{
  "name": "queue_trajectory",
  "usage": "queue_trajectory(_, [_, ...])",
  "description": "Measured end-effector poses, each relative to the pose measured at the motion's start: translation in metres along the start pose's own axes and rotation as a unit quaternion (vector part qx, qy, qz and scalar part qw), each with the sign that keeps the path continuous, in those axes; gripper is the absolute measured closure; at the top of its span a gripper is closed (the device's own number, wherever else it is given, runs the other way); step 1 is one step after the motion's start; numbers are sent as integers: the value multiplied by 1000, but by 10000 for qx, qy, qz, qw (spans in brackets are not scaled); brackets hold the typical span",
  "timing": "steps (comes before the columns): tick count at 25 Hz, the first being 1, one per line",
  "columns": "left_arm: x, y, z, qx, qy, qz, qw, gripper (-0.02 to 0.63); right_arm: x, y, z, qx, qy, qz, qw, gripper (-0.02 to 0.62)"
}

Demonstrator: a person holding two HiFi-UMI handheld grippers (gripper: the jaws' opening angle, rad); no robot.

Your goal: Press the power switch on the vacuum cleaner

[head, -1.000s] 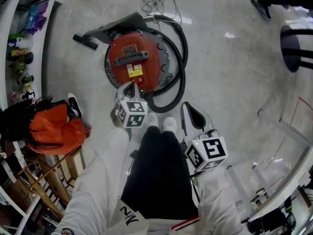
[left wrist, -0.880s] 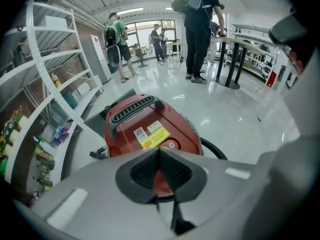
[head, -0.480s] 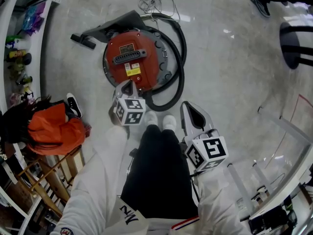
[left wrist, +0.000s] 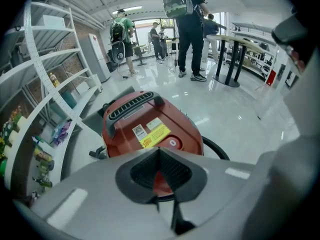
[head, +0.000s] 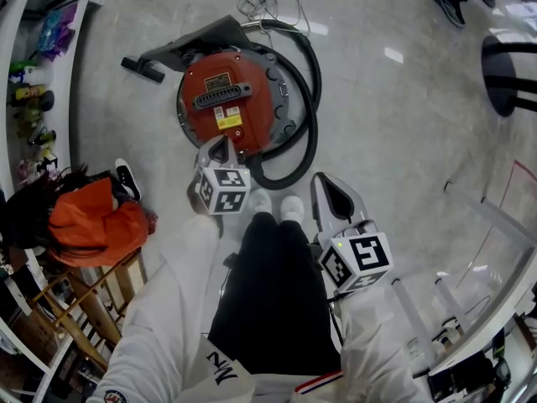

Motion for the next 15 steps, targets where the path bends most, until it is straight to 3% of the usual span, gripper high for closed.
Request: queue_trajectory(15, [0, 1, -1, -28, -10, 3, 10000, 606, 3, 3, 1, 0, 66, 41, 10000, 594])
Point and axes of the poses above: the fingertips, and each gripper's own axes: y forward along the fingers, x to its right, z out of its top, the point moved 5 cm from there along -y, backward along the fingers, and after that the axes turned 14 degrees about z, right-handed, at the moved point
